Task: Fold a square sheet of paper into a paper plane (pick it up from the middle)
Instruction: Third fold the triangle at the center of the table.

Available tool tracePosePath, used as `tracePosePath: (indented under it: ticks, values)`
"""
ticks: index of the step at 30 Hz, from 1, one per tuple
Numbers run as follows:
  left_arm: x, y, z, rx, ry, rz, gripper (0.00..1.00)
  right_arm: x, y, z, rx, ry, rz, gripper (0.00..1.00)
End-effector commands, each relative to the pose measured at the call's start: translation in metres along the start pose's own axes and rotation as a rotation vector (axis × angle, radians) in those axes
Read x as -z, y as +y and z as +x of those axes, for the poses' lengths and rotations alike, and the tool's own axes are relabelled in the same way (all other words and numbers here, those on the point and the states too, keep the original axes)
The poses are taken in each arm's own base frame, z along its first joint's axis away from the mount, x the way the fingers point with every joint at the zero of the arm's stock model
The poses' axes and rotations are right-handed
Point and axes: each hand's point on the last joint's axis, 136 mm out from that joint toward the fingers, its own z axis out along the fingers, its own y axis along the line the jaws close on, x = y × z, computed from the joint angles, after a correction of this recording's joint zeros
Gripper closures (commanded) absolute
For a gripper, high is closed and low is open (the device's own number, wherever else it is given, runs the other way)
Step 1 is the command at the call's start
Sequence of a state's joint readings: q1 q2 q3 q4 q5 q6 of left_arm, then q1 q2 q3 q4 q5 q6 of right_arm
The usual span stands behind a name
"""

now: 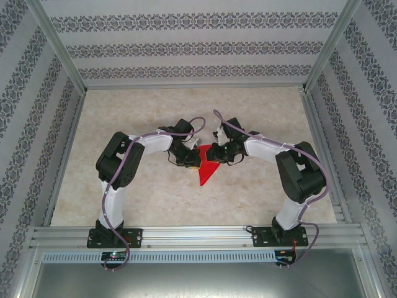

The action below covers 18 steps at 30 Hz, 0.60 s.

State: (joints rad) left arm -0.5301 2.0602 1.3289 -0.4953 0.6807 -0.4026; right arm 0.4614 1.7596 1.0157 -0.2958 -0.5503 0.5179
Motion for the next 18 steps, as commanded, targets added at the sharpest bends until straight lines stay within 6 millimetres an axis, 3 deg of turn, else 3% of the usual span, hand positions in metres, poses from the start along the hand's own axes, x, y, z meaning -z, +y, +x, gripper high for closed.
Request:
tracePosePath:
  ticks: [1,18]
  values:
    - [-0.014,0.021,0.016,0.026,0.072,-0.067,0.95,-0.011,-0.003,0.005,-0.033,0.021,0.003,0.84]
    - [-0.014,0.023,0.017,0.02,0.078,-0.082,0.95,-0.022,-0.045,0.026,-0.078,0.078,0.155,0.86]
